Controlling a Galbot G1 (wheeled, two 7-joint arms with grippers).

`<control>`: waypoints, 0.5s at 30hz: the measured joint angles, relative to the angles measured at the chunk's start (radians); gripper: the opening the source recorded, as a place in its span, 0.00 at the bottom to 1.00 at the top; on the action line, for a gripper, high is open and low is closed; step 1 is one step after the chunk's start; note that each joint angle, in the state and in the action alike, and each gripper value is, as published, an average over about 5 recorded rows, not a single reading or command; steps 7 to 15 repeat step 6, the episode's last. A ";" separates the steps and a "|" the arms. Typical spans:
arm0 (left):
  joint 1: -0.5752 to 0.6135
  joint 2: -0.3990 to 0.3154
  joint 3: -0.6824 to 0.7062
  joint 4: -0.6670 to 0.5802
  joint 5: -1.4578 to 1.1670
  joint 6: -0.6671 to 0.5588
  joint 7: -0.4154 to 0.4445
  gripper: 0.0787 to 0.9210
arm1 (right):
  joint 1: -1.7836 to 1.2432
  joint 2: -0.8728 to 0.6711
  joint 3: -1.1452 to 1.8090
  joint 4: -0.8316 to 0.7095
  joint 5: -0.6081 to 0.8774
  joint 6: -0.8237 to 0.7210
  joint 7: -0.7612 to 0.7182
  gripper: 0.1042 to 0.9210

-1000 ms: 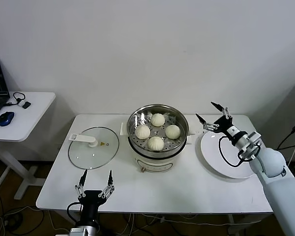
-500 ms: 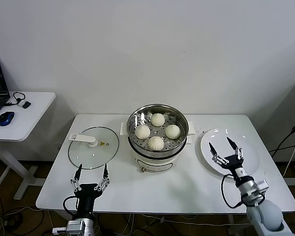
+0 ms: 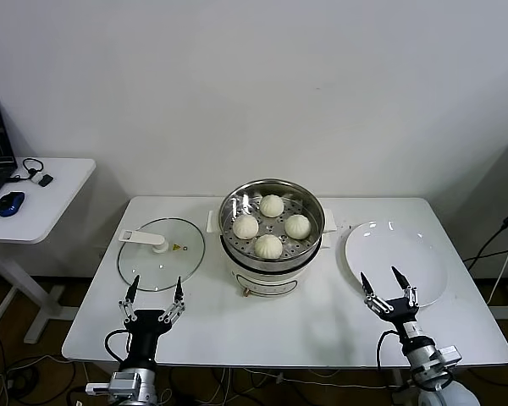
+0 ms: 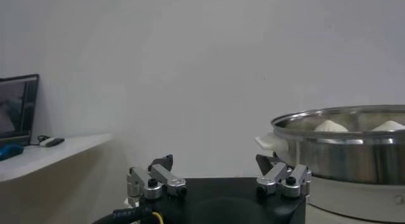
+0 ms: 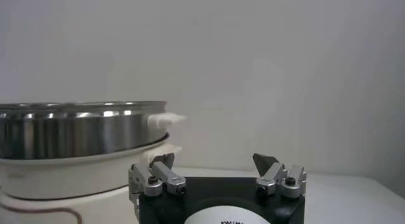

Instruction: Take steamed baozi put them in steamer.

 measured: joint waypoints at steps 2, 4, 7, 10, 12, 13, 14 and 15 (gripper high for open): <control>0.000 0.003 -0.006 0.000 -0.005 0.000 0.009 0.88 | -0.005 0.001 -0.001 0.001 0.001 0.003 0.000 0.88; 0.002 0.004 -0.012 0.000 -0.008 -0.002 0.017 0.88 | -0.009 0.000 -0.001 0.004 0.000 0.006 0.000 0.88; 0.003 0.005 -0.014 0.000 -0.010 -0.003 0.021 0.88 | -0.011 -0.001 -0.001 0.005 0.000 0.006 0.000 0.88; 0.003 0.005 -0.014 0.000 -0.010 -0.003 0.021 0.88 | -0.011 -0.001 -0.001 0.005 0.000 0.006 0.000 0.88; 0.003 0.005 -0.014 0.000 -0.010 -0.003 0.021 0.88 | -0.011 -0.001 -0.001 0.005 0.000 0.006 0.000 0.88; 0.003 0.005 -0.014 0.000 -0.010 -0.003 0.021 0.88 | -0.011 -0.001 -0.001 0.005 0.000 0.006 0.000 0.88; 0.003 0.005 -0.014 0.000 -0.010 -0.003 0.021 0.88 | -0.011 -0.001 -0.001 0.005 0.000 0.006 0.000 0.88; 0.003 0.005 -0.014 0.000 -0.010 -0.003 0.021 0.88 | -0.011 -0.001 -0.001 0.005 0.000 0.006 0.000 0.88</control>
